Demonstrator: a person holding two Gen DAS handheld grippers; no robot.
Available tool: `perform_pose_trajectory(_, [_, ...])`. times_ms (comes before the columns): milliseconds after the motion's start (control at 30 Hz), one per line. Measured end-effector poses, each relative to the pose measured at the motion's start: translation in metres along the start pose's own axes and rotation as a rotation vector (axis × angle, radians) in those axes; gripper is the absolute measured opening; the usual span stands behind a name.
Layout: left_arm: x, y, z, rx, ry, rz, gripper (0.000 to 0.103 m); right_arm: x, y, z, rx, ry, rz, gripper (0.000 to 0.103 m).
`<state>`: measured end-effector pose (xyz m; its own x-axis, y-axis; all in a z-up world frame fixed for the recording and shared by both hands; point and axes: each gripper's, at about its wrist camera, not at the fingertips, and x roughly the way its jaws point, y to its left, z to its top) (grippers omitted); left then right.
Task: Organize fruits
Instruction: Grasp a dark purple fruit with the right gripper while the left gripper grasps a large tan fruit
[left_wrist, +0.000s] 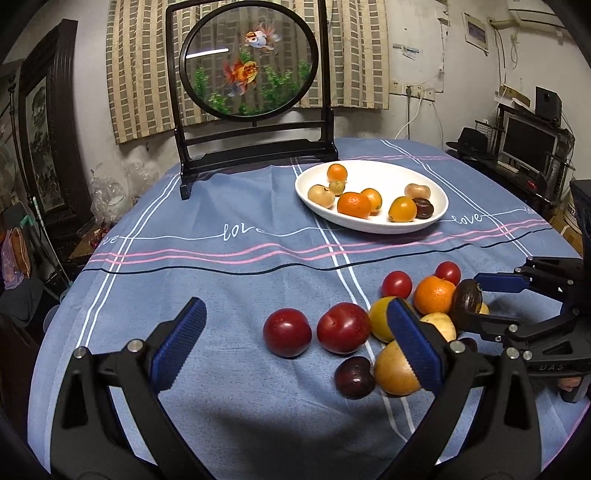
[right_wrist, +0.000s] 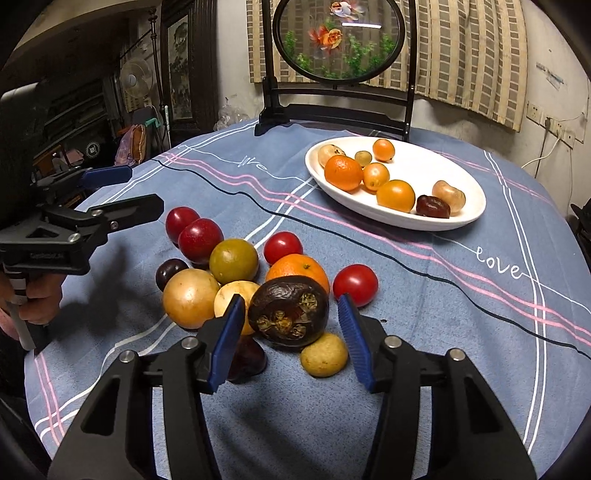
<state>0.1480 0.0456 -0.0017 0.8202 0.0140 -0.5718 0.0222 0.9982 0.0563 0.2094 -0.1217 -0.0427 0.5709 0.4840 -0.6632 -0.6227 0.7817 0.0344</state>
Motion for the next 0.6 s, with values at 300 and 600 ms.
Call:
perform_pose_trajectory(300, [0.000, -0.002, -0.001, 0.007, 0.000, 0.000, 0.100, 0.004, 0.000, 0.000, -0.001, 0.012, 0.007, 0.047])
perform_pose_trajectory(600, [-0.015, -0.014, -0.004, 0.075, -0.015, -0.193, 0.098, -0.014, -0.020, 0.008, 0.118, -0.054, 0.047, 0.046])
